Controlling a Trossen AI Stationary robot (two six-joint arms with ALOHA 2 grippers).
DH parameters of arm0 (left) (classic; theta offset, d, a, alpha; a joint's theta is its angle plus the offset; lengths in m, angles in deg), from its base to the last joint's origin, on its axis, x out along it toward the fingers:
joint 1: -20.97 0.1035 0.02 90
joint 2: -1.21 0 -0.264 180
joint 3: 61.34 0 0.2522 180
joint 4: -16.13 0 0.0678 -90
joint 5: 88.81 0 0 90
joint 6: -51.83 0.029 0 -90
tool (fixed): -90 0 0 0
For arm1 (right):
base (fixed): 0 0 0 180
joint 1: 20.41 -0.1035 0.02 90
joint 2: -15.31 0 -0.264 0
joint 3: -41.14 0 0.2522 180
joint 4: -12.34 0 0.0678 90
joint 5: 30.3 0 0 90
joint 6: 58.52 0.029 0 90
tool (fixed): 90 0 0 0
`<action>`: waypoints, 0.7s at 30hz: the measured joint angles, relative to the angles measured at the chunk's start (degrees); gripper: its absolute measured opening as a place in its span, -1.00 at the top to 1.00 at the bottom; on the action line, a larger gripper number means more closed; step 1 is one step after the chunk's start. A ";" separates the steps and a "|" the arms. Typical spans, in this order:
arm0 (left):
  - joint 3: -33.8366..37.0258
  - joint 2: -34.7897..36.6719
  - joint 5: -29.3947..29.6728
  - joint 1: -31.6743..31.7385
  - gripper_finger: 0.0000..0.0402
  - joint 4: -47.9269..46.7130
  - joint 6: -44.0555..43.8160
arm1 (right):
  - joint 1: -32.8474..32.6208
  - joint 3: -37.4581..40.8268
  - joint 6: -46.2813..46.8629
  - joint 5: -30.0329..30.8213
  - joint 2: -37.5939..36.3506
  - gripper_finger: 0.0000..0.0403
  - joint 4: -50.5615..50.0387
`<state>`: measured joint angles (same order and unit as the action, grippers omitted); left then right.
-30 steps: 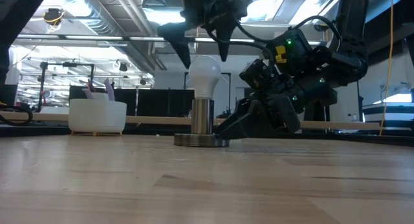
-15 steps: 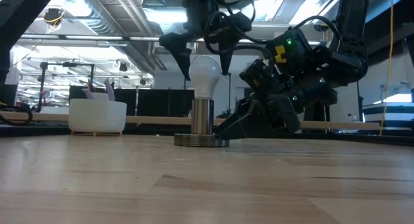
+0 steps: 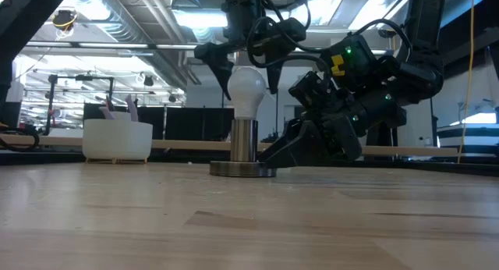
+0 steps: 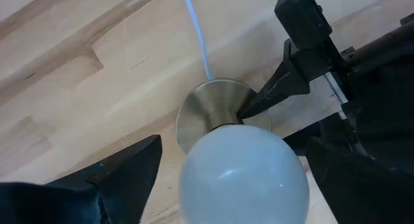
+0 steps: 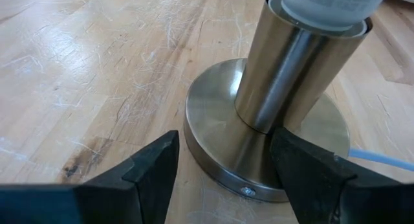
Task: Screw lightbulb
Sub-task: Insert the lightbulb into the lamp socket
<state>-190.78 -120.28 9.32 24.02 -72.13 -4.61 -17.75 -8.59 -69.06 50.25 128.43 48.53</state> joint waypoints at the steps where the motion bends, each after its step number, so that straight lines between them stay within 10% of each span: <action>1: 0.00 0.00 -0.10 0.00 -0.78 0.06 0.08 | 0.00 0.00 0.00 0.00 0.00 -0.23 0.00; 13: -0.02 0.00 -2.16 -0.35 -0.28 -1.31 7.25 | -0.02 0.00 0.00 0.00 0.00 -0.23 0.01; 21: -0.02 0.00 -2.54 -0.39 -0.28 -0.88 30.34 | -0.02 0.00 -0.02 0.01 0.00 -0.23 0.02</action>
<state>-190.80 -120.28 6.78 23.63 -73.01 25.73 -17.77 -8.59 -69.08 50.25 128.43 48.56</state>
